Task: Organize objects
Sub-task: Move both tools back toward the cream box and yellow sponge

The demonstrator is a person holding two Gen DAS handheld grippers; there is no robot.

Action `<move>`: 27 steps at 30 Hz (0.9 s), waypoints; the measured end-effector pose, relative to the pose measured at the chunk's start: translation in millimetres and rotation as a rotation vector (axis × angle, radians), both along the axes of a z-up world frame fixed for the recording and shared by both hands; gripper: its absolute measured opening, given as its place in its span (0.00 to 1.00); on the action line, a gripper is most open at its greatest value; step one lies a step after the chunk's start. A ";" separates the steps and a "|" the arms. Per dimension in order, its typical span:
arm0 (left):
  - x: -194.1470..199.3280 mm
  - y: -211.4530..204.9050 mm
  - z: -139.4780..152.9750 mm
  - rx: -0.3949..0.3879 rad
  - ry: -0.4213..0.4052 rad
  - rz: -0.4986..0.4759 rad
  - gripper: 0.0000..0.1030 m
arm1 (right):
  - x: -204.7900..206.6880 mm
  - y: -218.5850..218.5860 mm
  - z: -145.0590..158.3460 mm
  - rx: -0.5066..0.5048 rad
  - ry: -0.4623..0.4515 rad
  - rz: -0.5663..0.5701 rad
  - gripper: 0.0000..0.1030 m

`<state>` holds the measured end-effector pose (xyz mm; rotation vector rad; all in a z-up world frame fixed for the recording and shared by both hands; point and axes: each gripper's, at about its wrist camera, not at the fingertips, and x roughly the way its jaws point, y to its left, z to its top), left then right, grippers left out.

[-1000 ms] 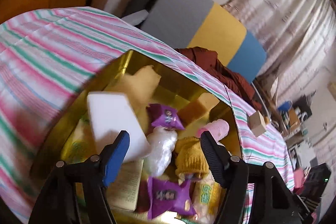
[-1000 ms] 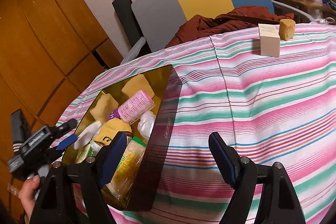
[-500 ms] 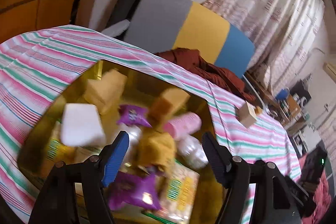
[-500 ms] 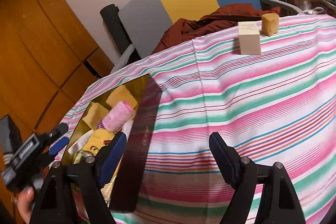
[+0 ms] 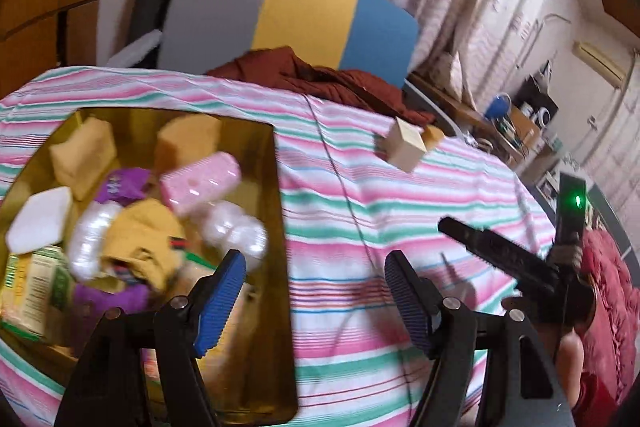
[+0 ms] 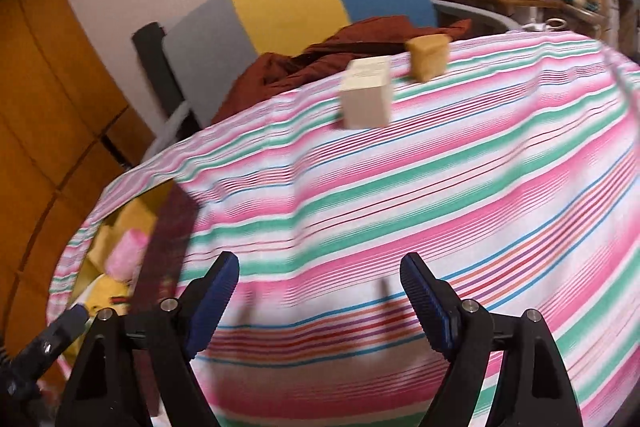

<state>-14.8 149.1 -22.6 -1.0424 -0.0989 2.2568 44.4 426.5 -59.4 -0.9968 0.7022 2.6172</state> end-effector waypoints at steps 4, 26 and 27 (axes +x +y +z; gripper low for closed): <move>4.9 22.2 -3.3 -0.020 -0.012 -0.044 0.71 | 0.5 24.9 -1.1 0.028 -0.017 -0.038 0.81; -12.1 148.0 -32.0 -0.152 -0.049 -0.181 0.76 | -22.6 138.5 -22.7 0.223 -0.136 -0.223 0.85; -14.3 152.9 -33.1 -0.158 -0.050 -0.181 0.76 | -21.1 140.7 -26.4 0.211 -0.142 -0.231 0.85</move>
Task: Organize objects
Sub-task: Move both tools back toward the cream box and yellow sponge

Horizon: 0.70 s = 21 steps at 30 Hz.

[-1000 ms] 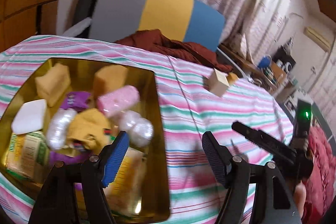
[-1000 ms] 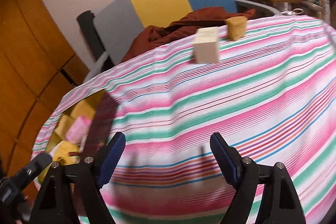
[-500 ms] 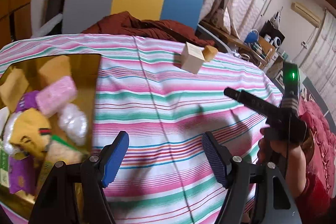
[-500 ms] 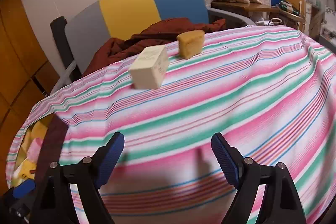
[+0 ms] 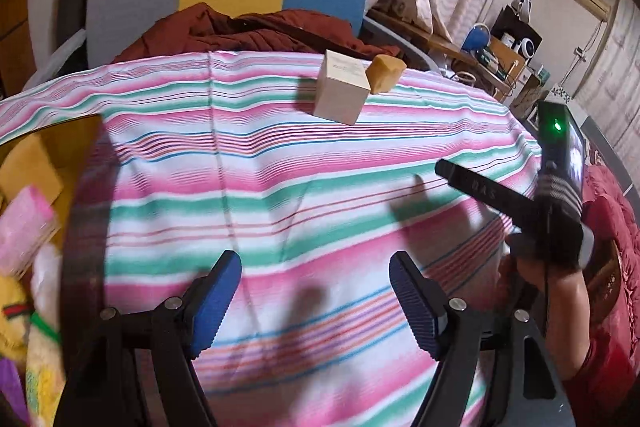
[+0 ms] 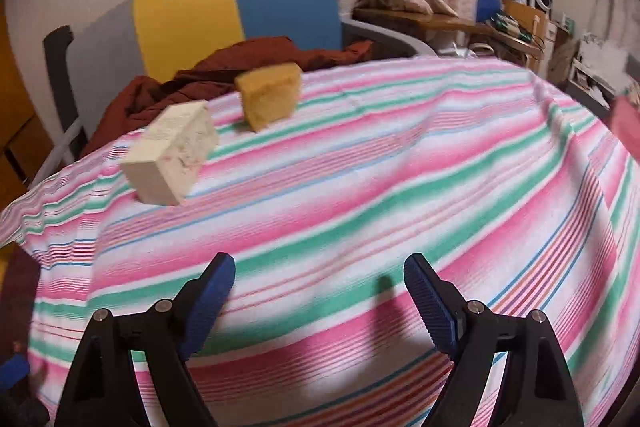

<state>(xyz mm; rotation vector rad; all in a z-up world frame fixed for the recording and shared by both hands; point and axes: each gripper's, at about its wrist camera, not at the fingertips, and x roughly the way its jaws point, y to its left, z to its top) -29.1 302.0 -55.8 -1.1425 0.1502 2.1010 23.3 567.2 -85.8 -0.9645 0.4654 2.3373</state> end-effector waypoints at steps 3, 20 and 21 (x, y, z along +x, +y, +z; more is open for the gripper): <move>-9.2 18.6 0.0 -0.002 0.012 -0.007 0.76 | 7.1 7.7 -6.0 -0.033 0.014 -0.043 0.85; -83.2 151.1 -4.4 -0.091 0.211 -0.013 0.81 | 17.2 7.5 -7.6 -0.018 0.089 -0.065 0.85; -88.0 154.7 -6.7 -0.098 0.206 -0.007 0.81 | 18.5 7.8 -7.7 -0.020 0.093 -0.065 0.85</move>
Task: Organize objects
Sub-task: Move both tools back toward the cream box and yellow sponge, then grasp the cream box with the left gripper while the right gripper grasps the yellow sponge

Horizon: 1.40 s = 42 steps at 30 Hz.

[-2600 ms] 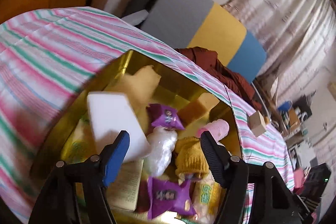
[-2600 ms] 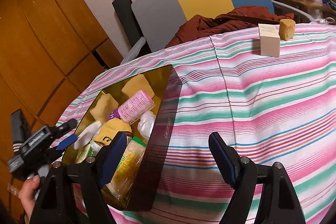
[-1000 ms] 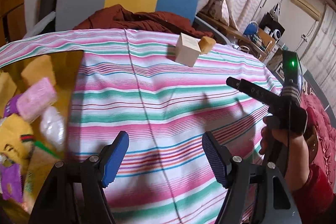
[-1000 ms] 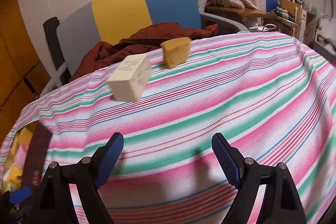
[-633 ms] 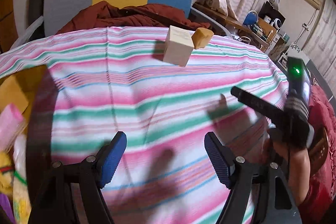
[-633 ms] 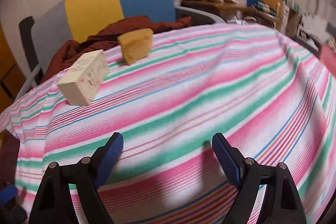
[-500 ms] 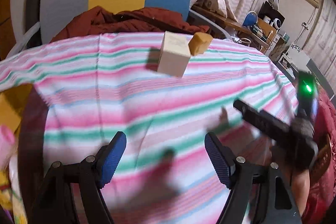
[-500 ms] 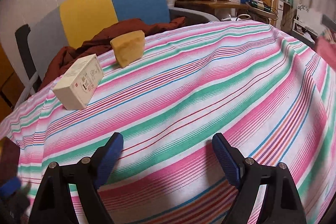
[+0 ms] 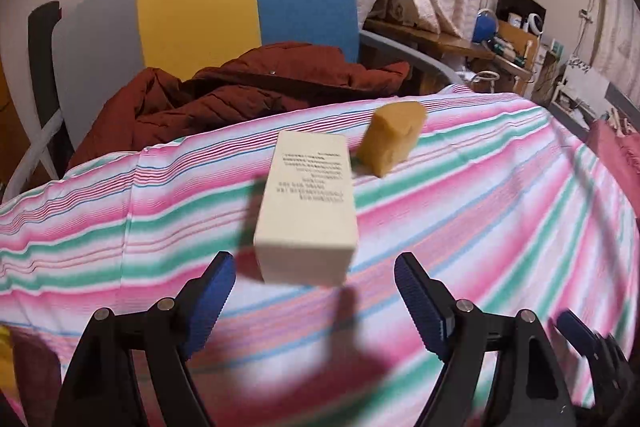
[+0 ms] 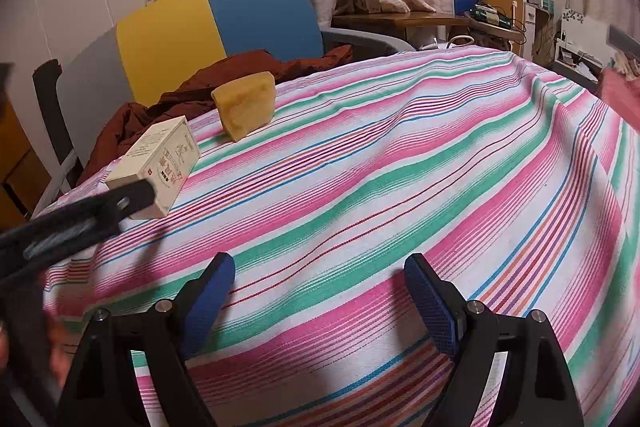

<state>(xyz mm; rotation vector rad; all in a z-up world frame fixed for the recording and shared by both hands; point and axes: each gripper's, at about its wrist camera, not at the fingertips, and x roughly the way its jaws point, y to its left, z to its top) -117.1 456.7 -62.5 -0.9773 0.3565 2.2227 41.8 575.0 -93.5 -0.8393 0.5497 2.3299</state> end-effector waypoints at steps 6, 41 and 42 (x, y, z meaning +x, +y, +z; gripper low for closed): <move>-19.4 11.7 -13.9 -0.018 -0.002 0.030 0.81 | -0.2 0.5 -2.7 -0.011 0.004 0.005 0.85; -0.1 -37.1 -23.8 -0.003 0.117 -0.013 0.49 | -153.3 72.0 51.1 -0.059 0.005 0.068 0.85; -1.9 -37.8 -24.0 0.001 0.114 -0.013 0.49 | -162.0 74.3 49.8 -0.054 0.000 0.059 0.85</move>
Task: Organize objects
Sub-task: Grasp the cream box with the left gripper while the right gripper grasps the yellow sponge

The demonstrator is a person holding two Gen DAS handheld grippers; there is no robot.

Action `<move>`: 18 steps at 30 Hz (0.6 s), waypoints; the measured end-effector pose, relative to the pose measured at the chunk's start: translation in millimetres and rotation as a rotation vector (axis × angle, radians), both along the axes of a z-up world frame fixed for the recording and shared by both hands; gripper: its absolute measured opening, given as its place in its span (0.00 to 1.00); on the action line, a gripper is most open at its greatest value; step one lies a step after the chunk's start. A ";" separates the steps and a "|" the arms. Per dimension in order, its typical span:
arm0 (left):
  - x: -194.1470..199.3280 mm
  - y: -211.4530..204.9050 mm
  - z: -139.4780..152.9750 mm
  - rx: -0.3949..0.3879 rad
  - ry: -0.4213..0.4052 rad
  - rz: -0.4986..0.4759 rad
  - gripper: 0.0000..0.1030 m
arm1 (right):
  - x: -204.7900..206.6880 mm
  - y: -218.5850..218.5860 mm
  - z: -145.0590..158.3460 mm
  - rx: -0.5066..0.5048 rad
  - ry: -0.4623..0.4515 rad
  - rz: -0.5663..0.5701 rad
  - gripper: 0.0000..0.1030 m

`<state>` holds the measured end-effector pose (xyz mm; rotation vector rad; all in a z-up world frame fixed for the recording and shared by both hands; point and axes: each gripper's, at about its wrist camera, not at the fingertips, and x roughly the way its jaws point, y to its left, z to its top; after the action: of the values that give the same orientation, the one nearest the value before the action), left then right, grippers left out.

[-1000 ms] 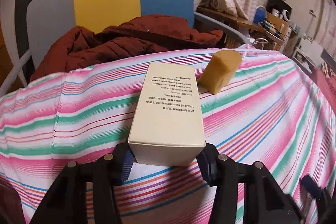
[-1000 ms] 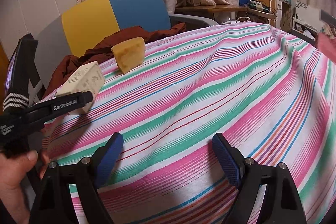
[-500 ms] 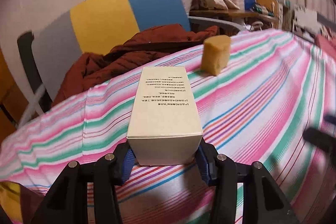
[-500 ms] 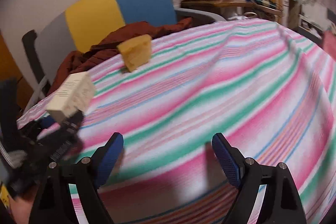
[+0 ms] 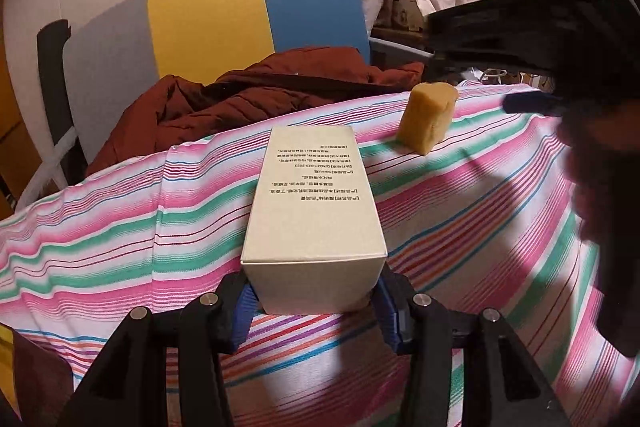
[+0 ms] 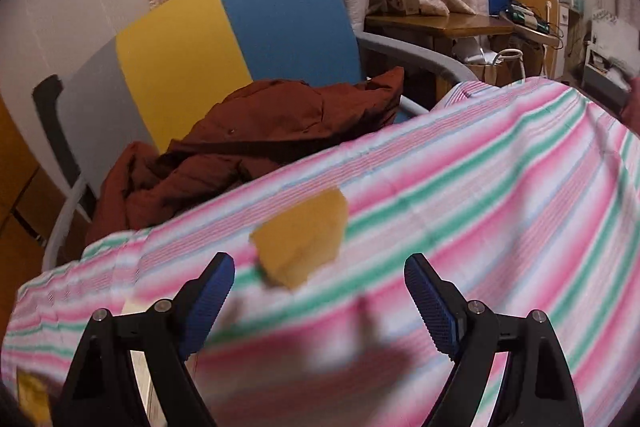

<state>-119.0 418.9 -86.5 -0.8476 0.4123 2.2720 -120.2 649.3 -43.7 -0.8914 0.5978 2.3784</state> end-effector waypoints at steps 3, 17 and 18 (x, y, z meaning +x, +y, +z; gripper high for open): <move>-1.8 -1.2 -1.2 0.010 -0.014 0.001 0.49 | -25.3 7.1 -8.5 -0.030 -0.001 -0.004 0.86; -10.6 -6.7 -3.3 0.038 -0.051 0.019 0.50 | 49.1 7.9 -38.8 -0.081 0.019 -0.110 0.89; -11.0 -6.7 -3.5 0.038 -0.051 0.020 0.50 | 46.7 7.5 -36.6 -0.068 0.021 -0.100 0.91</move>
<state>-130.0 412.1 -90.0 -0.8917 0.3382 2.2644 -73.5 656.8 -80.4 -0.8465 0.7182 2.2923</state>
